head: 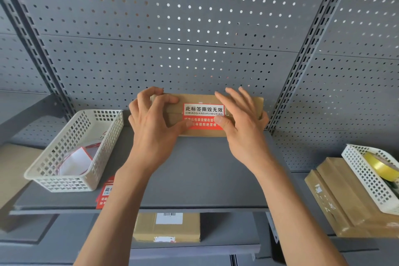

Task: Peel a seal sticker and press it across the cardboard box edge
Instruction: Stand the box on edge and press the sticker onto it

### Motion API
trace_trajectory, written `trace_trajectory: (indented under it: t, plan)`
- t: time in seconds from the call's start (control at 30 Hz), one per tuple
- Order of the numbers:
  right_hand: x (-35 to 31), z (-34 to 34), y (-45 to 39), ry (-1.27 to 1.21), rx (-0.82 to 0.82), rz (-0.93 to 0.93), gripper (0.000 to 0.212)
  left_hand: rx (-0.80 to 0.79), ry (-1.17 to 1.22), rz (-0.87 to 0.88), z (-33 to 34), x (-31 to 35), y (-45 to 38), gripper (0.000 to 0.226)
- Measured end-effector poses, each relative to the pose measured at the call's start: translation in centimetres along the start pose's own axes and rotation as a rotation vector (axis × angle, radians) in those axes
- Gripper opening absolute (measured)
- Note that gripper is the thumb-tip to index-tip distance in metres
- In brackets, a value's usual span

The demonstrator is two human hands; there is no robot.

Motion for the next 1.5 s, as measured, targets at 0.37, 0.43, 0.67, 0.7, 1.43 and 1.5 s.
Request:
trace_trajectory:
  t: [0.37,0.43,0.67,0.7,1.43,1.5]
  plan:
    - [0.1,-1.2,-0.1,-0.112,-0.078,0.016,0.051,-0.066,0.03,0.065,-0.5,-0.6,-0.4,0.046]
    - [0.1,-1.2,-0.1,-0.123,-0.083,0.025,0.047,-0.05,0.012,0.053,-0.5,-0.2,-0.2,0.055]
    - [-0.4,0.0,0.0,0.005,-0.031,0.03,0.074,0.062,-0.121,-0.027,0.9,1.2,0.5,0.089]
    - [-0.4,0.0,0.0,0.017,-0.035,0.029,0.077,0.062,-0.125,-0.017,1.0,1.0,0.5,0.088]
    - [1.1,-1.2,0.4,-0.192,-0.11,0.004,0.067,-0.1,-0.033,0.053,-0.3,-0.6,-0.8,0.059]
    - [1.1,-1.4,0.5,-0.2,-0.125,-0.003,0.064,-0.121,-0.007,0.055,-0.5,-0.7,-0.8,0.055]
Point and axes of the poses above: each hand's wrist, its own y-axis away from the middle knuckle, its own z-axis out of the palm, x = y × z, the point moved 5 cm from there along -y, towards the middle knuckle, and after that the axes turned 15 degrees about -z, right-handed, at the moved point
